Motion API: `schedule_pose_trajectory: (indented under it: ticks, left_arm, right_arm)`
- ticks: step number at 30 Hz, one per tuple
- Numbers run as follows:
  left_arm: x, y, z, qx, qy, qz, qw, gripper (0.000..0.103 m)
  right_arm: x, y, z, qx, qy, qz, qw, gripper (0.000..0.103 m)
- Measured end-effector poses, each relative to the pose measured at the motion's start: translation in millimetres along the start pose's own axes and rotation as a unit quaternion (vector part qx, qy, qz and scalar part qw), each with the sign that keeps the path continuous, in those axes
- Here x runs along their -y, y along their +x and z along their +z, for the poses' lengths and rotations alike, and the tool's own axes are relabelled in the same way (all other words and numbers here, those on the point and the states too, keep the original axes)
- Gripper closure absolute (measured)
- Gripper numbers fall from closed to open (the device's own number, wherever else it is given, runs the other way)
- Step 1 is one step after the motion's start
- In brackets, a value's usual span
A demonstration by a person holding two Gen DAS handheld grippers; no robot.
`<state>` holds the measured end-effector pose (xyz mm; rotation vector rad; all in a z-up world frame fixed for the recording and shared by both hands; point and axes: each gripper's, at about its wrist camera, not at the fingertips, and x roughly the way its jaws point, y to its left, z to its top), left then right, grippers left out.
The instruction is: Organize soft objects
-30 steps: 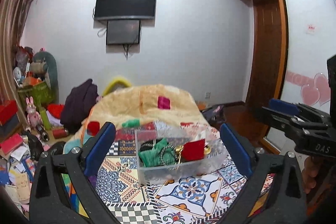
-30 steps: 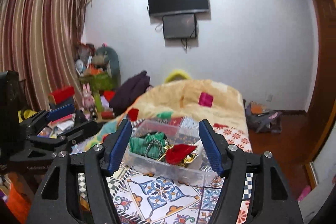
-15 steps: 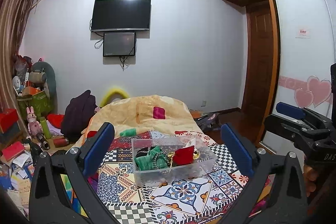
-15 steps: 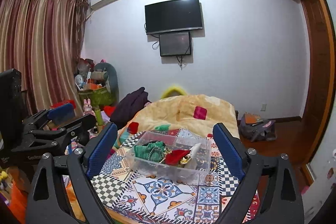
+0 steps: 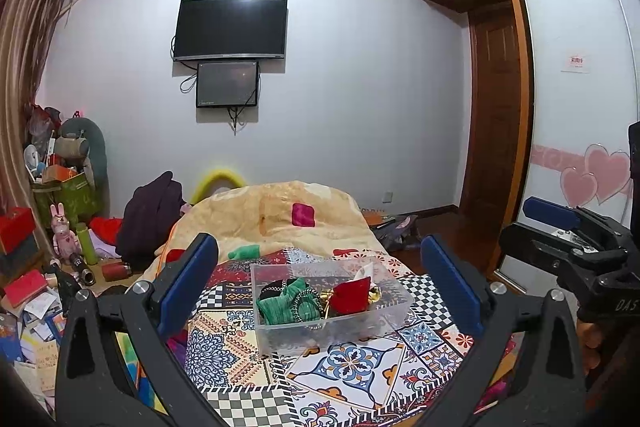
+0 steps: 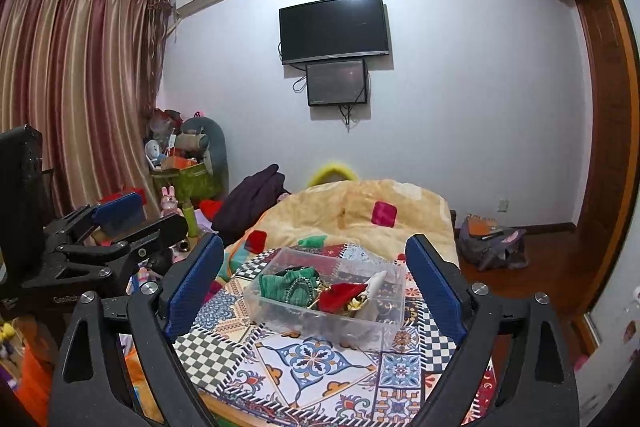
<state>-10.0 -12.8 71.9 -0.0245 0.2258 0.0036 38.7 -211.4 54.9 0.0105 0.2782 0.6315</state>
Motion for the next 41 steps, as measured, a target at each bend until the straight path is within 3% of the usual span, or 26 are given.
schedule_pose_trajectory:
  ticks: [34,41]
  left_arm:
    - [3.2,-0.2,-1.0,-0.011,0.010,-0.018,0.9997,0.000]
    - [5.0,-1.0,-1.6,-0.007,0.012,-0.005,0.9999,0.000]
  right_arm:
    - [0.7,1.2,-2.5,-0.011,0.011,-0.002,1.000,0.011]
    - [-1.2,5.2,-5.6,-0.024,0.009,-0.005,1.000,0.008]
